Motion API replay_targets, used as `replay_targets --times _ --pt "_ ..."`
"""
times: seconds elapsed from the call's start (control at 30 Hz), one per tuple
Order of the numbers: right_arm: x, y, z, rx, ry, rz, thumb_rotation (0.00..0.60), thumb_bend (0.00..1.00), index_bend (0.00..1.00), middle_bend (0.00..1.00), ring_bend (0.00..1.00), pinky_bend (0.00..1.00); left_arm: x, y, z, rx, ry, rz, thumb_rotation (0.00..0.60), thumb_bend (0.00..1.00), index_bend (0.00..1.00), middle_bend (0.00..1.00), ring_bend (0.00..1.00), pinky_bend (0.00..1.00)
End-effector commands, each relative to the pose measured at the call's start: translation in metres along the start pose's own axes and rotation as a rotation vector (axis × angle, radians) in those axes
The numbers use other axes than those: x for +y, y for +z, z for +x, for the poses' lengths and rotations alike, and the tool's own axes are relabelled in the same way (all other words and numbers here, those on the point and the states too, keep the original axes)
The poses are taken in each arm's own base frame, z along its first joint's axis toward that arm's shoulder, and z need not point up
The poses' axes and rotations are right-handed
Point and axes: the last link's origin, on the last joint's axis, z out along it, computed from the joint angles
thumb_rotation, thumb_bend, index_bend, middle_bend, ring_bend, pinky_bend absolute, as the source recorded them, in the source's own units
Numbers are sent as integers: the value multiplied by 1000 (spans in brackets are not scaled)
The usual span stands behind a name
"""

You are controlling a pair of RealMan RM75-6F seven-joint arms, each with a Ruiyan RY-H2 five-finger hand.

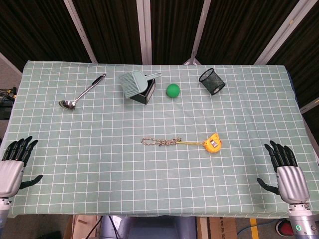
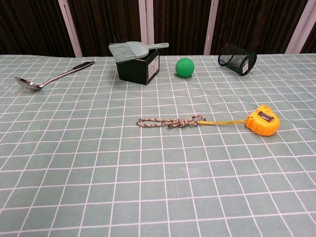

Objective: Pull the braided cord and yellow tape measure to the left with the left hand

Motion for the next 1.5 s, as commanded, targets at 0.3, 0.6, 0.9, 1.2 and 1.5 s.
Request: replay_targets --times 0.3,0.6,0.9,1.2,1.5 --pt "3 2 3 17 20 -31 600 193 0 0 0 0 2 -1 1 -18 1 -6 600 0 0 0 0 0" --pt "6 4 3 13 49 -53 600 193 0 0 0 0 18 13 5 -31 61 -71 600 0 9 0 0 0" --pt "10 9 1 -12 83 -91 600 193 0 0 0 0 63 75 14 -36 49 -162 600 32 141 0 0 0" --pt "15 12 0 -32 119 -130 600 193 0 0 0 0 128 137 8 -66 41 -270 600 128 258 0 0 0" --pt "15 14 0 -47 160 -146 600 193 0 0 0 0 196 171 -19 -136 40 -356 600 218 370 24 0 0"
